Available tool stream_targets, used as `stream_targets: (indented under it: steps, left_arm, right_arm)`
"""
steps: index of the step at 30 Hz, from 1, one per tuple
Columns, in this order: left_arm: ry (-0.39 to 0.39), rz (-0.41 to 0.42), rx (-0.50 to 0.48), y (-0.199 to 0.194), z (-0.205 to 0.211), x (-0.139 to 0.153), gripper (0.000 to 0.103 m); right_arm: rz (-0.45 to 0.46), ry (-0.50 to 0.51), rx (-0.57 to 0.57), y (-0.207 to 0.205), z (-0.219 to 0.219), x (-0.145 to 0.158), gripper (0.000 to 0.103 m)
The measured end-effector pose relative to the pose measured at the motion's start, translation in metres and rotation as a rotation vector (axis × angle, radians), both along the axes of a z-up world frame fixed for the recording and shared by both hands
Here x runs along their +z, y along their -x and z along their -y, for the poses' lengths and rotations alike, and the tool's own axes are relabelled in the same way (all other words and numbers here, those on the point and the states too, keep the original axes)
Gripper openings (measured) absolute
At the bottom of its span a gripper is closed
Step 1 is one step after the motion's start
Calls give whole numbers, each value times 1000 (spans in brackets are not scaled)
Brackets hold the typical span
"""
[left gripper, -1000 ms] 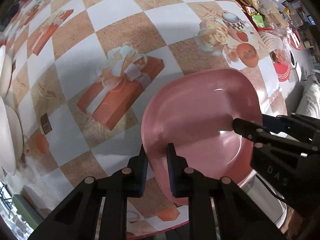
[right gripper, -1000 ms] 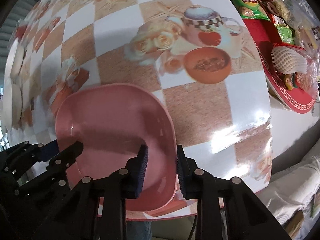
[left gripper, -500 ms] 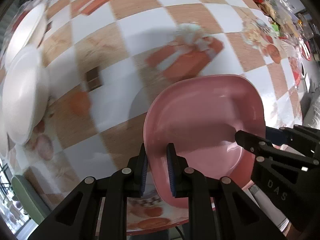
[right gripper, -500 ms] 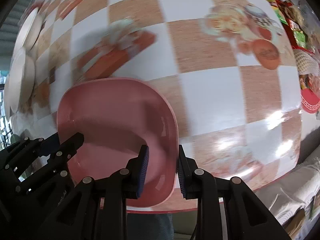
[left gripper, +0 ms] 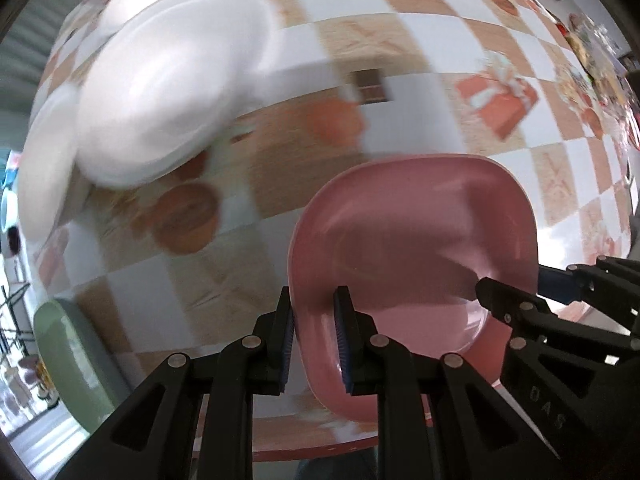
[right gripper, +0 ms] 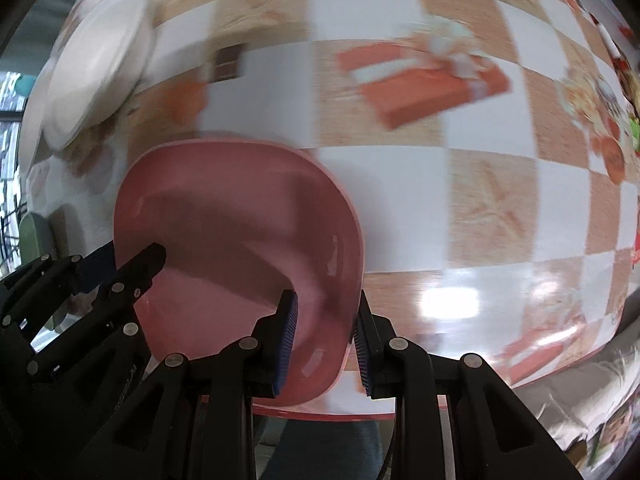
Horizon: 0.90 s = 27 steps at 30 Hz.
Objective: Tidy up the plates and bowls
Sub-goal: 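Carry the pink plate with both tools onto the green plate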
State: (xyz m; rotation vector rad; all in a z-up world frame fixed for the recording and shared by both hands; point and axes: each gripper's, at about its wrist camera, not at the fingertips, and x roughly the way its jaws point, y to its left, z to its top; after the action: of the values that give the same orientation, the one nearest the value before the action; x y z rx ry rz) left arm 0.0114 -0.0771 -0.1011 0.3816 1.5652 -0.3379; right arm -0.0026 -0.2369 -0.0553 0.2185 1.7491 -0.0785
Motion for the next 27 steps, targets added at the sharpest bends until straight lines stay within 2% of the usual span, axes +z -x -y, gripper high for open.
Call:
stream_targets:
  steps: [5,10,12,17,27]
  left_arm:
    - [-19,12,52,8,-37,3,21]
    - [-49,33,87,21,-64,7,21]
    - [-59,37,100,11,-39,0,21]
    - [-70,40,127,24,-33,4,22]
    - [-43,48,143,40,-11,2,22]
  right_arm:
    - [2,-16,43,-6,-40,-1,30]
    - [3,-26,85,-5,-54,-2,30]
    - [3,-37,101,-4,-67,-3,30]
    - [3,-28,152,0,-82,-4,30]
    - [-22,-7,166,-5,-97,-14,30]
